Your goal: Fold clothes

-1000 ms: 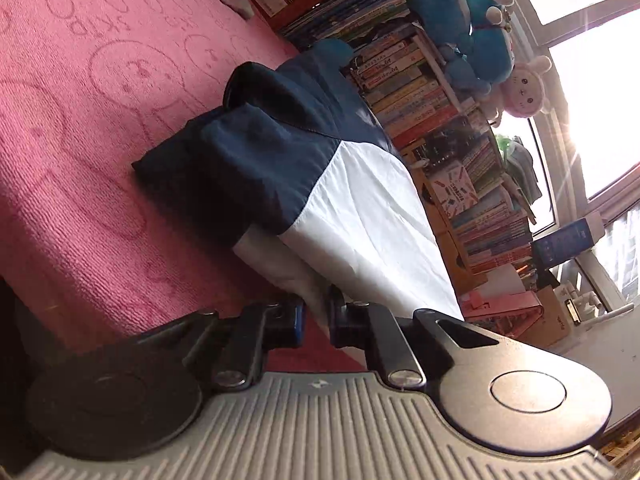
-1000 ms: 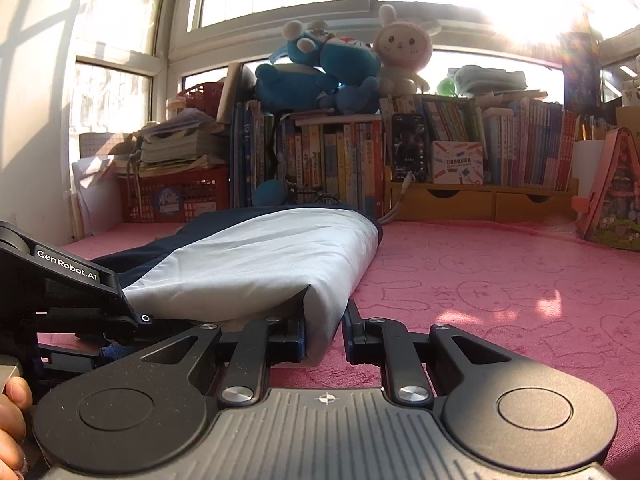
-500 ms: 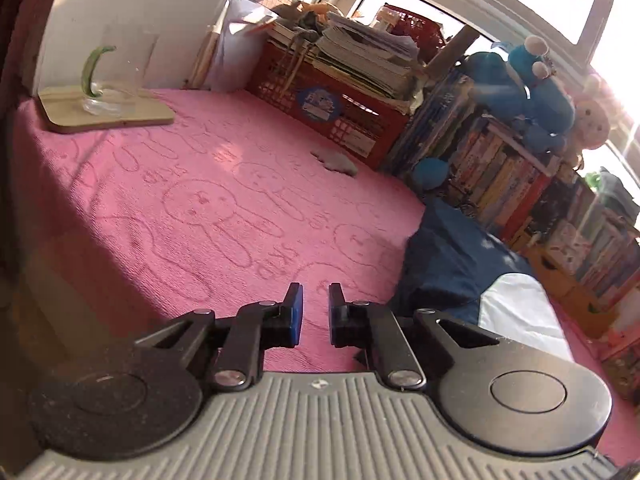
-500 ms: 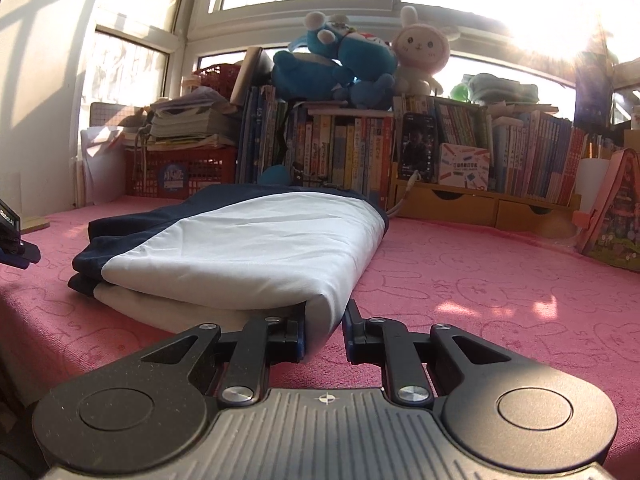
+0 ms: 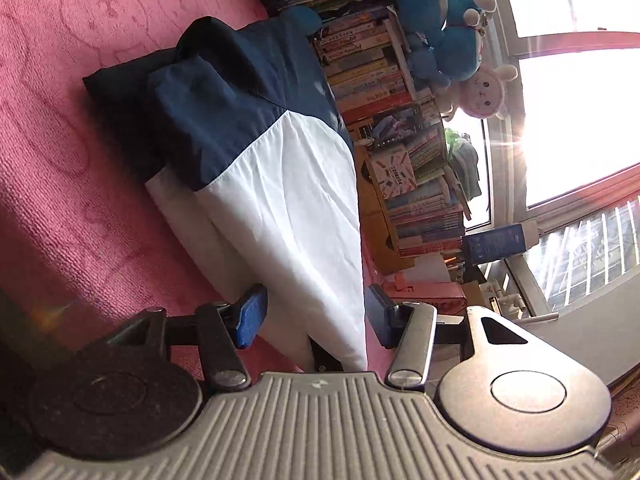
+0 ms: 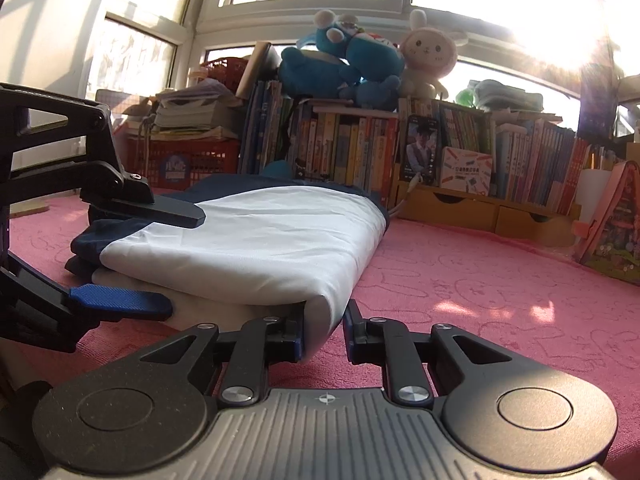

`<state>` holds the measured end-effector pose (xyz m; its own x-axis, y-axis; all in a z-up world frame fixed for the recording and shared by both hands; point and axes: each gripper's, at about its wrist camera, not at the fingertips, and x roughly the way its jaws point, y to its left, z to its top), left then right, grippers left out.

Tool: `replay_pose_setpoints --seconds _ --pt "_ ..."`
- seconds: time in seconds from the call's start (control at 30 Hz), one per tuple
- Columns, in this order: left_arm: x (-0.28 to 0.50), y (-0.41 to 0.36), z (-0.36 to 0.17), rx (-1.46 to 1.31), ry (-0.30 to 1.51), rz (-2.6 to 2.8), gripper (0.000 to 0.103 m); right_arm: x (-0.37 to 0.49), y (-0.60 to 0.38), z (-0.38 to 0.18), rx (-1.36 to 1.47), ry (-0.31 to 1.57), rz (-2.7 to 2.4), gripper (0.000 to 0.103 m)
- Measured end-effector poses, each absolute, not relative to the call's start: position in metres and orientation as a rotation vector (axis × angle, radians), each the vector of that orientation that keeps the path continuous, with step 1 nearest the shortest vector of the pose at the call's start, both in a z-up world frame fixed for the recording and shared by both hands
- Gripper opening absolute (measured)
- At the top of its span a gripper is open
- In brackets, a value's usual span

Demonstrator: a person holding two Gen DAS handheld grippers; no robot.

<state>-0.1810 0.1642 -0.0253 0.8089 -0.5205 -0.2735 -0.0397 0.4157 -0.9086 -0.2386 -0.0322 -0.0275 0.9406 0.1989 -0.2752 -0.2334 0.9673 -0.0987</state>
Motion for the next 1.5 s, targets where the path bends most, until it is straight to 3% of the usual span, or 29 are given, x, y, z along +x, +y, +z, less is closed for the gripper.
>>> replay_pose_setpoints --seconds 0.23,0.4,0.5,0.57,0.63,0.7,0.73,0.77,0.83,0.97,1.23,1.5 --pt "-0.176 0.168 -0.022 -1.126 0.477 -0.271 0.070 -0.240 -0.030 -0.029 -0.144 0.259 0.213 0.020" --pt "-0.199 0.179 0.004 -0.960 0.265 -0.064 0.060 -0.243 -0.027 -0.033 -0.189 0.243 0.182 0.025" --pt "-0.197 0.186 0.010 -0.895 0.290 -0.057 0.060 -0.244 -0.026 -0.035 -0.201 0.236 0.171 0.026" --pt "-0.188 0.191 0.000 -0.953 0.360 -0.083 0.070 -0.243 -0.026 -0.036 -0.194 0.237 0.168 0.026" --pt "-0.179 0.193 -0.009 -1.008 0.398 -0.090 0.071 -0.242 -0.024 -0.036 -0.196 0.234 0.165 0.026" --pt "-0.176 0.191 -0.007 -0.984 0.370 -0.057 0.066 -0.240 -0.022 -0.034 -0.199 0.229 0.158 0.029" --pt "-0.177 0.190 -0.002 -0.932 0.347 -0.025 0.042 -0.239 -0.020 -0.034 -0.201 0.226 0.154 0.032" --pt "-0.180 0.188 0.004 -0.869 0.325 0.015 0.010 -0.237 -0.019 -0.033 -0.203 0.225 0.149 0.034" --pt "-0.185 0.186 0.015 -0.754 0.279 0.083 0.008 -0.233 -0.016 -0.032 -0.207 0.225 0.135 0.043" --pt "-0.195 0.178 0.025 -0.566 0.245 0.129 0.007 -0.228 -0.015 -0.033 -0.202 0.232 0.112 0.044" --pt "-0.204 0.175 0.009 -0.453 0.315 0.154 0.008 -0.222 -0.027 -0.037 -0.159 0.274 0.093 0.053" --pt "-0.203 0.176 -0.003 -0.424 0.369 0.156 0.009 -0.218 -0.010 -0.033 -0.188 0.229 0.109 0.051"
